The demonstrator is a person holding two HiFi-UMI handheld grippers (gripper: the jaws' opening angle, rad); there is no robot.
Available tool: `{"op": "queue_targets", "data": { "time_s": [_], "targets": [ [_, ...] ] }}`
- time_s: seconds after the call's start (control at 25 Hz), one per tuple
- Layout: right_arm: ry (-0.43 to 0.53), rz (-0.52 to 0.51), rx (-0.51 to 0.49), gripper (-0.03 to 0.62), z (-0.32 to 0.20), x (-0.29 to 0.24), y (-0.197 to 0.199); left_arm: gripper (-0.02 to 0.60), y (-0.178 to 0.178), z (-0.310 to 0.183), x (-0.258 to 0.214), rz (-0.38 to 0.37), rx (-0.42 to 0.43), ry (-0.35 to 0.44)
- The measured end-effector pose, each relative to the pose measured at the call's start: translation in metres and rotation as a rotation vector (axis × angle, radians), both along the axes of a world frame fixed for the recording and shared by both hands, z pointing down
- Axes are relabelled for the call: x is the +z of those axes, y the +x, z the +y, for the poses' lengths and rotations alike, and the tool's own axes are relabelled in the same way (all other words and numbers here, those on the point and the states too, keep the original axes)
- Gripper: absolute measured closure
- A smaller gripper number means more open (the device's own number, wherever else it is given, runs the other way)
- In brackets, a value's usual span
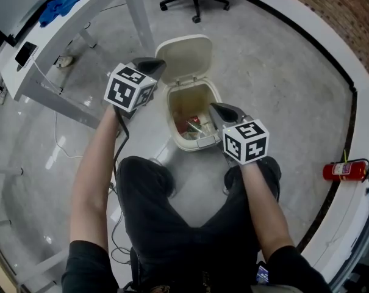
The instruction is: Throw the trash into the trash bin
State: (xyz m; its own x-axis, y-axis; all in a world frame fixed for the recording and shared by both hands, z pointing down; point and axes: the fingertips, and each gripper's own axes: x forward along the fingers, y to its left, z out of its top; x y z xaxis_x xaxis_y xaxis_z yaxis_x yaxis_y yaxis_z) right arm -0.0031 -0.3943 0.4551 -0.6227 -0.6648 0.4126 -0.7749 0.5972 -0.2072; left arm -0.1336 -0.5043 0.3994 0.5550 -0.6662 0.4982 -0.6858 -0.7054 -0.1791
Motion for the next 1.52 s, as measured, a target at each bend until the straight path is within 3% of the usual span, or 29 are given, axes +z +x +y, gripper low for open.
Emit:
{"op": "queue_targets", "data": {
  "time_s": [0.32,0.48,0.72,0.88,1.08,1.52],
  "targets": [
    [-0.024,0.007,0.029,0.591,0.003,0.014,0.020,0.575,-0.013,-0.029,-0.057,0.125,-0.095,0.086],
    [-0.034,0.019,0.034,0.592,0.006,0.020,0.026,0.575,-0.015,-0.058,-0.059,0.065,-0.096,0.082],
    [-0.050,0.041,0.062,0.592,0.005,0.029,0.048,0.576,-0.005,-0.071,-0.042,-0.013,0.011,-0.005],
    [-0.048,0.021,0.065,0.592,0.007,0.026,0.048,0.577,0.013,-0.048,-0.040,0.004,0.106,-0.047],
    [-0.030,0.006,0.061,0.591,0.014,0.014,0.046,0.577,0.053,0.002,-0.020,-0.031,0.236,-0.098],
    [0.037,-0.028,0.056,0.592,0.009,-0.012,0.035,0.576,0.089,0.078,0.047,-0.083,0.278,-0.213]
  ]
}}
